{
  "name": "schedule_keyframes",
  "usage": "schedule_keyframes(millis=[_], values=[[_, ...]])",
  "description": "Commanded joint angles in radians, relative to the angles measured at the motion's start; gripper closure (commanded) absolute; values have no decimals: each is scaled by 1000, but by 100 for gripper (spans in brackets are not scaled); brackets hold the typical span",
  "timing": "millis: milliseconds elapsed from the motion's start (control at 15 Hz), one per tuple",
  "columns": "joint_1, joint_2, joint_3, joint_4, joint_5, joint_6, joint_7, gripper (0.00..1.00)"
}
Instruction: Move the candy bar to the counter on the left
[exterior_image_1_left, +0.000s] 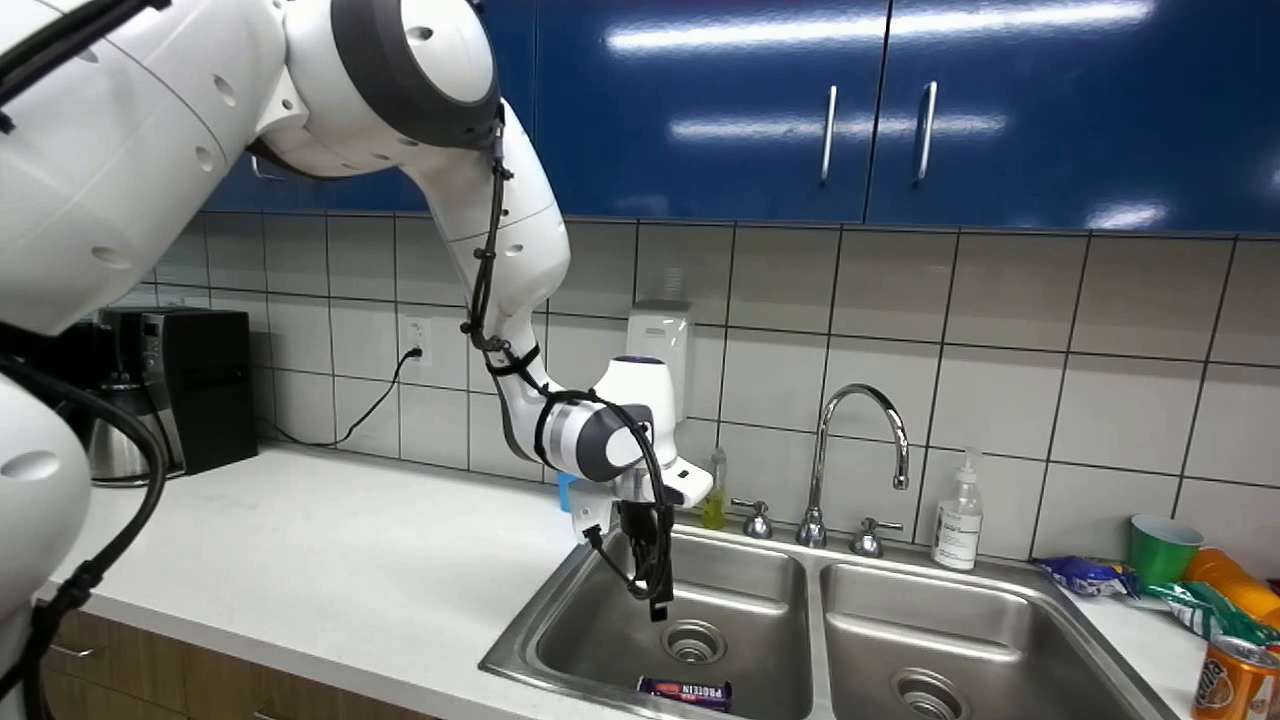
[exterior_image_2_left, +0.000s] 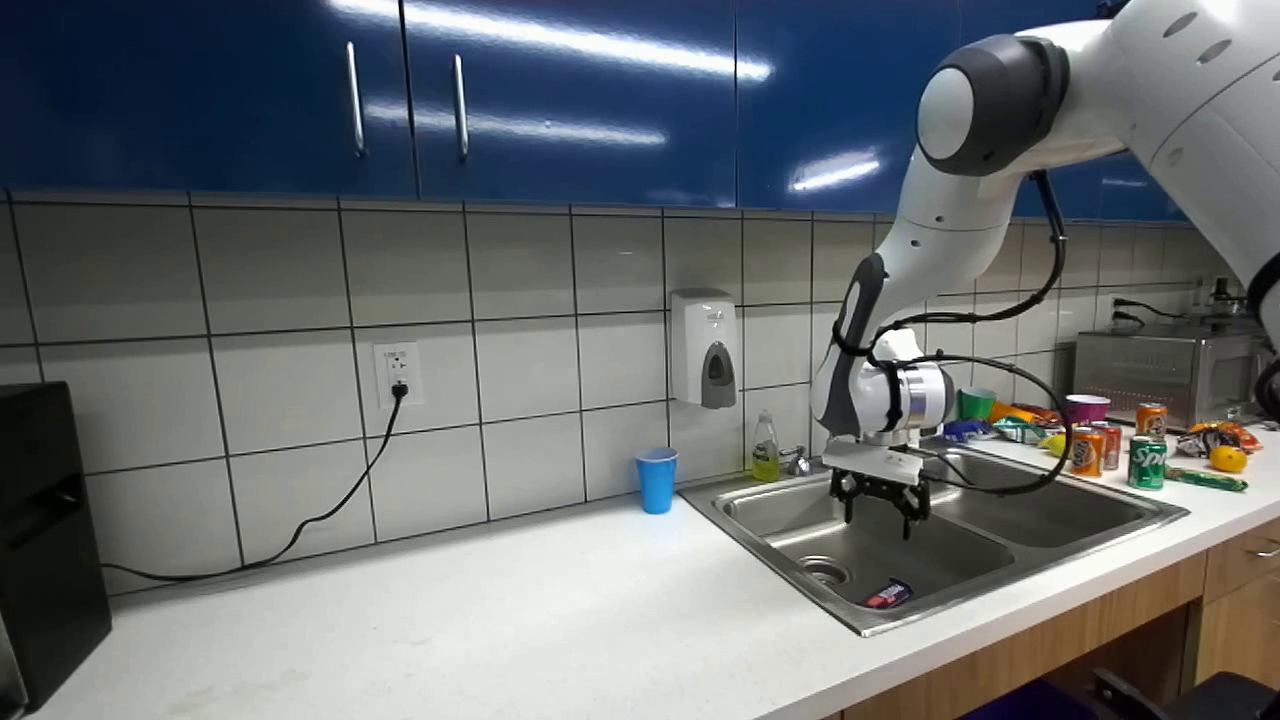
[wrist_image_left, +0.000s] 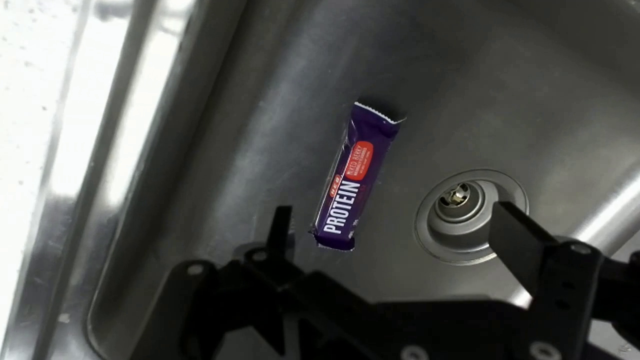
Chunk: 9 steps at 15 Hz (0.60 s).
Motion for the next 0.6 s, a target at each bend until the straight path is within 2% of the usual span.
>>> schedule_keyframes(millis=[0,533], values=[[21,61,-21,46,26,30,40,0],[31,161,-38,102,50,61,67,0]])
